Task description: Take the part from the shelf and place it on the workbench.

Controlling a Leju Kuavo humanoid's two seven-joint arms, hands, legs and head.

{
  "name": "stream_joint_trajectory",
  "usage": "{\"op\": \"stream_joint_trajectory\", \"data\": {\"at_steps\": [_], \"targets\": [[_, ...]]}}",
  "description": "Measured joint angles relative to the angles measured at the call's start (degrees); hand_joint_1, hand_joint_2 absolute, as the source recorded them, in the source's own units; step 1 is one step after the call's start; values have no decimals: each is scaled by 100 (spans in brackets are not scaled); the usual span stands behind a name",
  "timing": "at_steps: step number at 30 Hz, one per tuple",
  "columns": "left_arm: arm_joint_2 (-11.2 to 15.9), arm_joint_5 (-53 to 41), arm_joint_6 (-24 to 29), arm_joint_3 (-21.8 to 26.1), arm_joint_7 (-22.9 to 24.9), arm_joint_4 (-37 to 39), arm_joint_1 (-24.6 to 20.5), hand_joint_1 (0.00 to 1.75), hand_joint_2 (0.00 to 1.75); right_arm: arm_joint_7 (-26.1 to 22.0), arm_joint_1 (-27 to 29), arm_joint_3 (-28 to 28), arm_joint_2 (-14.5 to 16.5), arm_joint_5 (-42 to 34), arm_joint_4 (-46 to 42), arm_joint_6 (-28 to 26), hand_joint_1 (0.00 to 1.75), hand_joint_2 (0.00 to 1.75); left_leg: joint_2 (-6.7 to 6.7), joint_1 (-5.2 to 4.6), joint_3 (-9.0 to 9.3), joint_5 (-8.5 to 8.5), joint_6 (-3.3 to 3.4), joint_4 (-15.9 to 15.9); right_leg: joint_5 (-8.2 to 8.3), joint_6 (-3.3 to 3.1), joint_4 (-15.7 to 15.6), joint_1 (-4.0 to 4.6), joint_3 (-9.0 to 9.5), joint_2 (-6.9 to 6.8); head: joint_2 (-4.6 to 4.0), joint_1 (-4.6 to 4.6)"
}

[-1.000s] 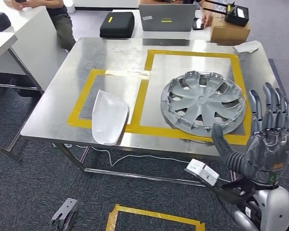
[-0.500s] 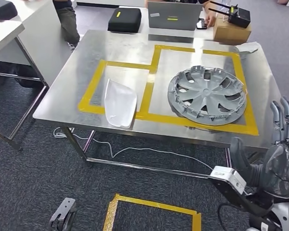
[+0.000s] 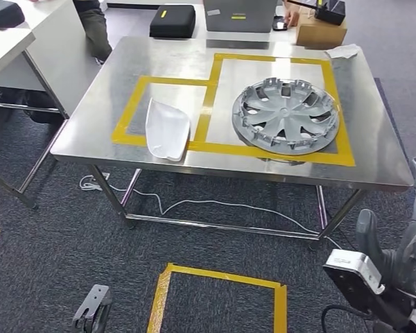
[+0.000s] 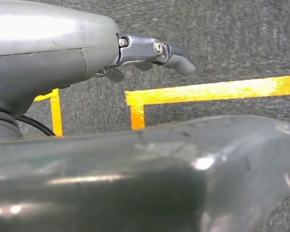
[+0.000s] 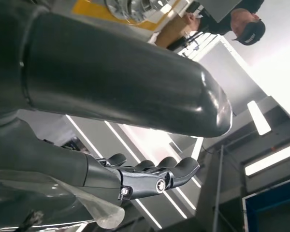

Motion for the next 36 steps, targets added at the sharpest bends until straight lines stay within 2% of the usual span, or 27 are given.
{"op": "stream_joint_trajectory", "data": {"at_steps": [1,2,3,4,5,7,8,9,10,12,14,16,17,18,19,20,22,23,24,25,27,32,36], "targets": [[-8,21,10,7,-32,0,10,0,0,-26,87,-52,15,-90,-28,-2,0,87,-11,14,-72,-300,-39,351,45,-25,2,3,-49,-3,0,-15],[-19,47,16,17,-72,0,14,0,0,-51,176,-109,34,-182,-54,-1,0,131,-14,29,-139,-530,-67,732,90,-36,6,4,-97,-4,0,-23],[-33,92,9,34,-125,0,17,0,0,-79,263,-164,53,-278,-75,2,0,175,-14,40,-171,-628,-85,1034,134,-35,16,5,-151,-4,0,-25],[-54,158,-14,64,-196,1,21,0,0,-108,348,-222,73,-384,-95,5,0,175,-16,50,-134,-590,-94,1172,177,-30,29,5,-203,-1,-1,-26],[-82,232,-48,109,-282,3,29,0,0,-136,438,-285,97,-495,-114,8,0,175,-17,57,11,-458,-92,1070,217,-21,44,5,-257,2,-1,-26],[-141,349,-118,227,-449,14,45,0,87,-177,606,-417,146,-685,-153,11,0,175,-36,63,537,-178,-53,304,276,7,62,5,-340,8,-1,-27],[-167,377,-135,283,-504,21,49,0,131,-187,667,-479,168,-752,-172,11,0,175,-55,57,796,-128,-23,-134,303,30,67,9,-371,11,0,-24],[-188,386,-140,329,-538,27,54,0,175,-192,716,-531,185,-801,-189,10,0,175,-73,47,965,-126,7,-446,333,58,71,11,-399,14,0,-25],[-209,390,-138,374,-560,33,60,0,175,-194,766,-576,200,-847,-207,11,0,175,-89,33,1038,-157,32,-610,363,89,72,9,-427,15,0,-25],[-254,391,-129,467,-591,42,79,0,175,-191,879,-657,223,-939,-236,13,0,175,-88,25,1036,-154,88,-689,400,154,74,4,-466,19,0,-28],[-313,371,-122,571,-610,46,98,0,175,-176,996,-741,243,-1048,-260,14,0,175,-71,45,1015,-111,179,-733,263,206,232,1,-573,28,0,-19],[-378,328,-136,675,-618,50,118,0,175,-139,1102,-813,263,-1230,-271,34,0,175,-52,48,974,-71,267,-746,-95,247,845,-5,-865,41,0,-2],[-406,311,-150,726,-618,54,129,0,175,-118,1159,-843,273,-1333,-272,50,0,175,-46,40,944,-59,295,-738,-282,272,1273,-11,-1051,45,0,5],[-435,294,-168,775,-617,58,144,0,175,-99,1213,-866,285,-1436,-272,69,0,175,-39,33,916,-49,308,-725,-394,300,1617,-21,-1196,47,0,5],[-460,266,-186,822,-620,64,158,0,131,-82,1261,-884,296,-1539,-271,89,0,131,-32,28,894,-44,313,-708,-408,328,1777,-33,-1247,46,0,4],[-483,217,-201,859,-637,71,170,0,87,-73,1304,-897,307,-1643,-271,104,0,87,-29,28,877,-45,314,-684,-312,355,1694,-50,-1175,45,0,5],[-531,45,-181,937,-726,79,181,0,0,-35,1393,-921,330,-1780,-268,153,0,0,-29,32,847,-69,297,-610,27,414,962,-97,-751,36,0,5],[-554,-54,-149,989,-780,81,180,0,0,0,1454,-933,339,-1777,-262,187,0,0,-36,20,817,-97,278,-544,126,439,568,-112,-539,36,0,12],[-581,-146,-115,1052,-821,81,177,0,0,50,1527,-942,345,-1746,-251,228,0,0,-44,5,779,-113,255,-490,165,418,309,-120,-390,32,0,13],[-605,-226,-94,1114,-837,81,173,0,0,121,1619,-948,348,-1728,-235,274,0,0,-51,-13,742,-129,236,-442,149,393,185,-120,-324,32,0,11],[-655,-352,-108,1226,-804,85,161,0,0,320,1822,-950,348,-1875,-143,356,0,0,-56,-24,701,-123,215,-411,135,321,202,-104,-326,33,0,0],[-804,-488,-192,1436,-665,135,87,0,0,887,2225,-987,372,-2979,746,427,0,0,-56,8,692,-99,174,-424,143,287,207,-65,-348,33,0,2],[-866,-485,-195,1454,-622,257,10,0,0,1144,2387,-1012,534,-3287,1666,355,0,0,-54,16,675,-80,144,-432,164,243,210,-56,-399,36,0,1]]}}
